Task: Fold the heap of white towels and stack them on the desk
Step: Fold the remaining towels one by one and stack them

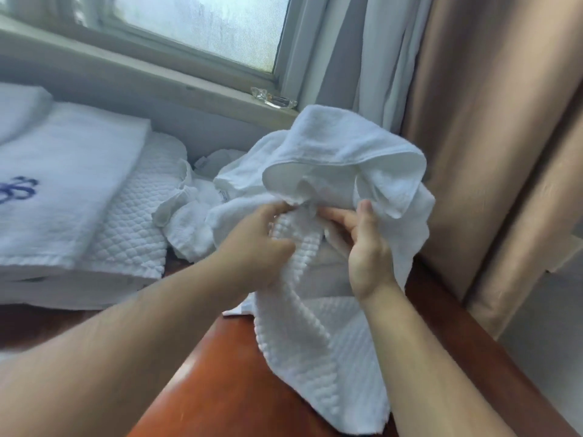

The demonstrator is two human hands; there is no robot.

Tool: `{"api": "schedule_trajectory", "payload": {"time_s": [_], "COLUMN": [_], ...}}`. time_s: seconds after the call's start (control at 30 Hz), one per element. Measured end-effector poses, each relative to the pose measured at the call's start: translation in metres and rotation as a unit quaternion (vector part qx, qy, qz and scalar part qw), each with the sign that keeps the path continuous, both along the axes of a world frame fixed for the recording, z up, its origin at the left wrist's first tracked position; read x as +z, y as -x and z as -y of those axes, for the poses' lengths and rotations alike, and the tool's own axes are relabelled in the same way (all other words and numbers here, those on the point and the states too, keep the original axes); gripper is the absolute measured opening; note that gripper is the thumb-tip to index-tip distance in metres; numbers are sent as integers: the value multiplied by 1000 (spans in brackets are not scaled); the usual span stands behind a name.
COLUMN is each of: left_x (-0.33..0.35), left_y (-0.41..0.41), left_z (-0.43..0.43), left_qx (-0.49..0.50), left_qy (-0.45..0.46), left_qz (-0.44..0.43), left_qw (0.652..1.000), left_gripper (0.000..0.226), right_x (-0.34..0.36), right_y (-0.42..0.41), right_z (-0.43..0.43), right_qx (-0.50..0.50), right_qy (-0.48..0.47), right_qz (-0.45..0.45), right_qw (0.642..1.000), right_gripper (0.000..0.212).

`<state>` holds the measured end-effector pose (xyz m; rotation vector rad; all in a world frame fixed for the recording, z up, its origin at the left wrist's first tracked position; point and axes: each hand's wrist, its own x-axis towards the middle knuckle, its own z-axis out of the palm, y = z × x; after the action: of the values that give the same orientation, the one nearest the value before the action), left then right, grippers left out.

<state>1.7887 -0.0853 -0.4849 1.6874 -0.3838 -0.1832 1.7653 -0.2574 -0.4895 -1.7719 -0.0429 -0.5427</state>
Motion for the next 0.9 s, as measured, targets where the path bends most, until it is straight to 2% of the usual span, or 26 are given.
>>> {"api": "schedule_trajectory", "payload": {"time_s": [0.13,0.2,0.3,0.4,0.47,0.5,0.53,0.57,0.6,0.67,0.73,0.8,0.9], "left_x": [29,38,36,25,20,20,20,17,15,13,9,7,7], "left_y": [5,7,11,6,0,-3,-6,-9,-11,-14,-19,-24,-24], "left_z": [-27,-42,-65,-77,-75,-72,-67,-61,-54,-40,-29,-25,-31], "left_qx": [1,16,24,46,76,99,118,129,130,111,75,46,51], "left_qy": [36,61,63,-55,-143,-202,-267,-321,-352,-374,-410,-446,-415], "left_qz": [114,143,153,82,23,33,73,119,151,159,156,176,243], "left_qw": [993,988,986,994,986,974,954,931,915,907,895,876,875], "left_gripper": [71,66,60,57,31,17,19,31,47,80,99,83,43], "right_x": [18,25,28,28,27,30,33,36,38,36,31,29,30], "right_y": [-34,-52,-73,-79,-73,-64,-55,-47,-42,-36,-35,-39,-48], "right_z": [3,8,18,22,21,17,13,10,9,4,0,1,9], "right_qx": [74,69,33,58,49,19,-30,-70,-67,3,32,0,-34], "right_qy": [20,45,43,-21,1,45,90,118,118,96,101,102,84], "right_qz": [-47,-53,-52,-103,-106,-92,-69,-45,-41,-83,-133,-150,-162], "right_qw": [996,995,997,993,993,995,993,990,990,992,985,983,983], "right_gripper": [55,44,43,44,47,48,49,50,51,59,66,65,56]}}
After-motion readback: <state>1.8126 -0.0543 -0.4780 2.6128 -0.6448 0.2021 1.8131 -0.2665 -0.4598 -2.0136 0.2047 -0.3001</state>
